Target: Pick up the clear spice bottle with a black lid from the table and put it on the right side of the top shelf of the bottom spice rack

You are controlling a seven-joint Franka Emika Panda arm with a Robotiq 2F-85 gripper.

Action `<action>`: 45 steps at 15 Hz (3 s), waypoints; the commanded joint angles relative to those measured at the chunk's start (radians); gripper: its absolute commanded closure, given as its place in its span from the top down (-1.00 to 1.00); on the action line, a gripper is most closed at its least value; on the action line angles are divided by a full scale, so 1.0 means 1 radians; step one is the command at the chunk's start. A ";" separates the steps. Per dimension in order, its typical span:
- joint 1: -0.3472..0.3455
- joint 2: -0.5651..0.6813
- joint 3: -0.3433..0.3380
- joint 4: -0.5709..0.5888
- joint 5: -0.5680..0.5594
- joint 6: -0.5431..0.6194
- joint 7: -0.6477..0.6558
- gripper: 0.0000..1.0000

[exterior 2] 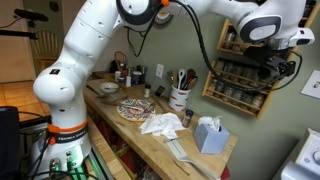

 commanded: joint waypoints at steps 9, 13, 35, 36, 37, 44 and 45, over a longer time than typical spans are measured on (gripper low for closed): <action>0.000 -0.069 0.002 -0.087 0.004 -0.022 -0.028 1.00; 0.009 -0.100 0.005 -0.132 0.001 -0.017 -0.040 1.00; 0.022 -0.133 -0.005 -0.196 -0.009 0.055 -0.045 -0.39; 0.021 -0.133 -0.005 -0.193 -0.008 0.058 -0.046 -0.39; 0.021 -0.133 -0.004 -0.189 -0.008 0.062 -0.050 -0.39; 0.021 -0.117 0.000 -0.146 -0.013 0.071 -0.070 -0.39; 0.021 -0.115 0.000 -0.142 -0.013 0.074 -0.073 -0.39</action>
